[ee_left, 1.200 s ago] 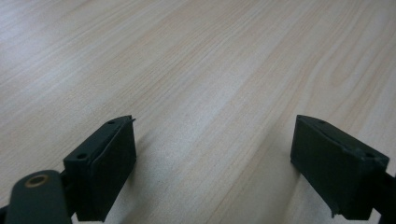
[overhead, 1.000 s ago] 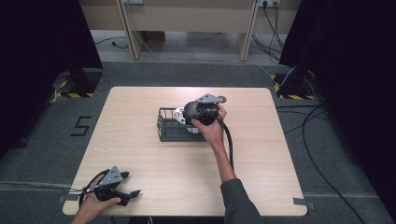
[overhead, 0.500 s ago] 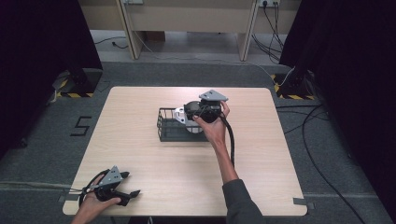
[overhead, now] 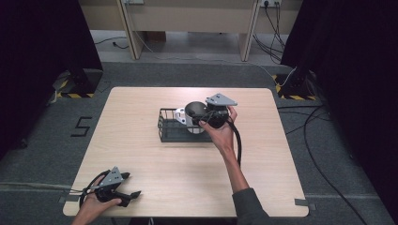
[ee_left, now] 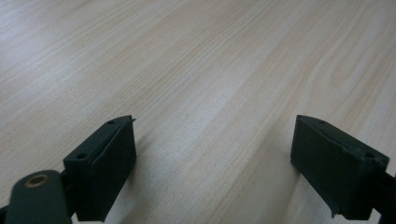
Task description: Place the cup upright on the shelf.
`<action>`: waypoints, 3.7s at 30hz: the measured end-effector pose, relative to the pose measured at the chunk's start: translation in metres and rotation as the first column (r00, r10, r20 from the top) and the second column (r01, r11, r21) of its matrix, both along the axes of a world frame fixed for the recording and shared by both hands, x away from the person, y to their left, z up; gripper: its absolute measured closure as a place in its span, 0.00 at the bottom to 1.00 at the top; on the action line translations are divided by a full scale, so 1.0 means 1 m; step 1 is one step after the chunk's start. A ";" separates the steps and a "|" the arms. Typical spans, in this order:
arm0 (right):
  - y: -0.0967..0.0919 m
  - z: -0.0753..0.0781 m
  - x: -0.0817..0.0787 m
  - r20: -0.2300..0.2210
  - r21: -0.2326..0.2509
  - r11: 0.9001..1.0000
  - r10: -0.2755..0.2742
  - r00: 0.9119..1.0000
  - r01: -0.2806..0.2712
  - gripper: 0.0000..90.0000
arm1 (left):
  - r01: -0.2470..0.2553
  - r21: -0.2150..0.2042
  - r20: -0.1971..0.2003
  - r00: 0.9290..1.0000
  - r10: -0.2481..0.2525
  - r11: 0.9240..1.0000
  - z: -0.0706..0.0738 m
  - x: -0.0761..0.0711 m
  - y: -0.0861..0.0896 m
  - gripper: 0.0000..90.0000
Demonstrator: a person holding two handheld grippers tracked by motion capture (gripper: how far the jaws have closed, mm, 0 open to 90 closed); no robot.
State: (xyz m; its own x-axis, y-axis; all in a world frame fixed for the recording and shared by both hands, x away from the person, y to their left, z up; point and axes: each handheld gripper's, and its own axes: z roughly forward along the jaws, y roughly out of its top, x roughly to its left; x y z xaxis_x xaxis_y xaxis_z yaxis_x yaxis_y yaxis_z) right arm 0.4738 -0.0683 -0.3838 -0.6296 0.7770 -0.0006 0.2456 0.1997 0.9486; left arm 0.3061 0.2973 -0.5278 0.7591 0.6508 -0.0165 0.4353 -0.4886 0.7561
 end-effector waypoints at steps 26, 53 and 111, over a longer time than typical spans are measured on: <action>-0.048 -0.025 -0.074 -0.006 0.037 0.999 0.026 1.000 -0.026 0.17 | 0.001 0.004 0.001 1.000 -0.001 1.000 0.000 0.000 0.000 0.15; -0.066 -0.050 -0.107 -0.036 0.063 0.997 0.037 0.999 -0.034 0.17 | 0.001 0.005 0.001 1.000 -0.001 1.000 0.000 0.000 0.000 0.15; -0.093 -0.113 -0.169 -0.130 0.022 1.000 -0.002 0.991 0.005 0.17 | 0.003 0.006 0.001 1.000 -0.003 1.000 0.000 -0.001 0.000 0.15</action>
